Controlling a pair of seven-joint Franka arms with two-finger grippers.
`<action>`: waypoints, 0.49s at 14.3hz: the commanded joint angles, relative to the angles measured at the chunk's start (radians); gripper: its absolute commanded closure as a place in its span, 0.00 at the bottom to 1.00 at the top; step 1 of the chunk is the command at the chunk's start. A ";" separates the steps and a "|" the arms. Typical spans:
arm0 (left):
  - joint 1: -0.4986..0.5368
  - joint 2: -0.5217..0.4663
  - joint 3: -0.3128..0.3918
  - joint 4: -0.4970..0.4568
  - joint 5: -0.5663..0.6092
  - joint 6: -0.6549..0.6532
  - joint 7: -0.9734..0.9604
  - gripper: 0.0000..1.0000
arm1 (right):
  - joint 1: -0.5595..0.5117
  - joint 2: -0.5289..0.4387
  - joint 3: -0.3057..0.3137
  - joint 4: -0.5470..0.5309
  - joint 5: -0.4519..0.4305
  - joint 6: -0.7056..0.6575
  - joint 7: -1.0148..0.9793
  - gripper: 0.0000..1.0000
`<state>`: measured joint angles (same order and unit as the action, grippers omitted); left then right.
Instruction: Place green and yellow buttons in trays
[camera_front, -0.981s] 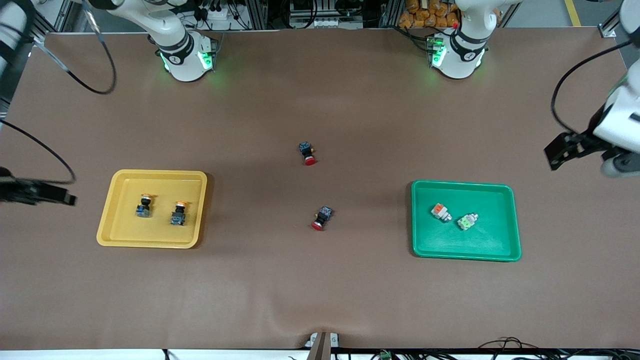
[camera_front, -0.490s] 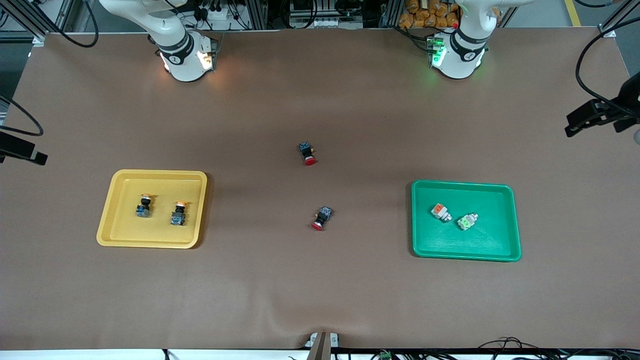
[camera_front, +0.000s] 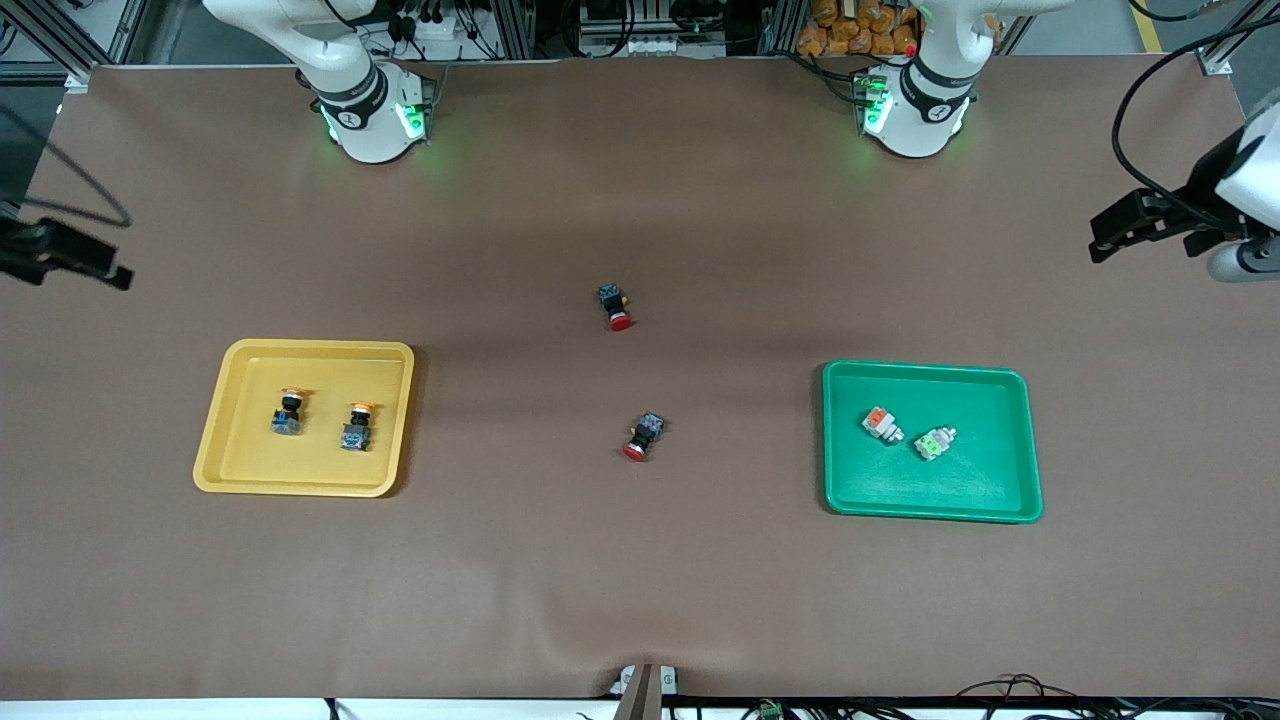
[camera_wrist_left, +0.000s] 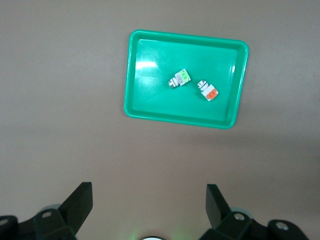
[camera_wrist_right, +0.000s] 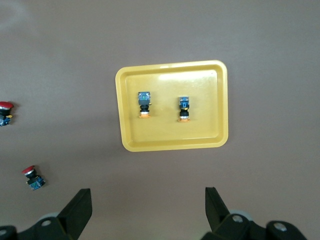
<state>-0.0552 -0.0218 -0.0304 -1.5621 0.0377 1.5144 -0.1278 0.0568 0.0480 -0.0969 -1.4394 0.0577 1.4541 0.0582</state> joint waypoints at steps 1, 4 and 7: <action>-0.018 -0.066 0.006 -0.068 -0.019 0.023 -0.026 0.00 | -0.038 -0.120 0.040 -0.154 -0.026 0.058 0.015 0.00; -0.031 -0.095 -0.005 -0.105 -0.035 0.010 -0.090 0.00 | -0.049 -0.117 -0.006 -0.138 -0.013 0.052 0.002 0.00; -0.032 -0.095 -0.005 -0.101 -0.033 0.010 -0.090 0.00 | -0.029 -0.097 0.005 -0.072 -0.050 0.036 0.006 0.00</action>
<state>-0.0866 -0.0873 -0.0373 -1.6362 0.0221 1.5158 -0.2050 0.0229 -0.0474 -0.1161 -1.5469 0.0442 1.5007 0.0600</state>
